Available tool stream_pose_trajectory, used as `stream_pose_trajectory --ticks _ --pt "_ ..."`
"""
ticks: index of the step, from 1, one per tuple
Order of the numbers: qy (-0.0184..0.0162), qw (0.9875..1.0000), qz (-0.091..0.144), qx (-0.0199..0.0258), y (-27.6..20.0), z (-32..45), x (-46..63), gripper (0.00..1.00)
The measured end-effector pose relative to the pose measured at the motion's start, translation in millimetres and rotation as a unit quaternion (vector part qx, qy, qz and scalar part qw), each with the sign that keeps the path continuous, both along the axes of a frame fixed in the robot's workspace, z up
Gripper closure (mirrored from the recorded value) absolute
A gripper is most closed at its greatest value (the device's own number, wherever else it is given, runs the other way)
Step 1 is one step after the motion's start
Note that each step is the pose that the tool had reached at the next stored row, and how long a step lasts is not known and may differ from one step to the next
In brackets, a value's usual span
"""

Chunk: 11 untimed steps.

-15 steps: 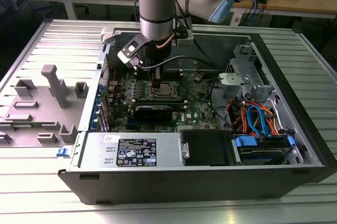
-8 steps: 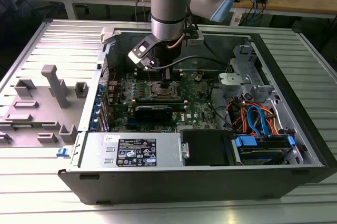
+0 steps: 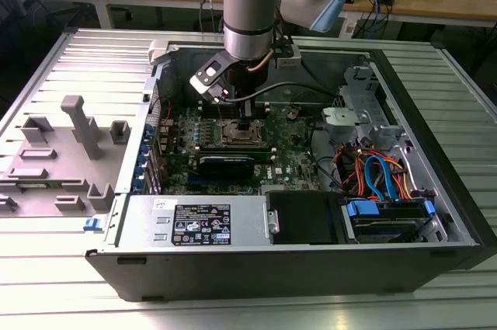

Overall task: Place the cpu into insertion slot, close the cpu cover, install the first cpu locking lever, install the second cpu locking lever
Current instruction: 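Install the first cpu locking lever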

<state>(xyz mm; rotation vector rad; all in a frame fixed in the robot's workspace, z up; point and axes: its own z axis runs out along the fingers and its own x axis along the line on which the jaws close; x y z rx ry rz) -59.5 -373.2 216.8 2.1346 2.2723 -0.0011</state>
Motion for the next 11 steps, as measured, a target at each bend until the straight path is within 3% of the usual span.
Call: stream_pose_trajectory --ticks 6,11 --pt "0.0000 1.0000 0.002 0.0000 0.0 0.0 0.1 0.89" --pt "0.0001 0.9997 0.023 -0.0001 -0.1 1.1 0.1 0.89"
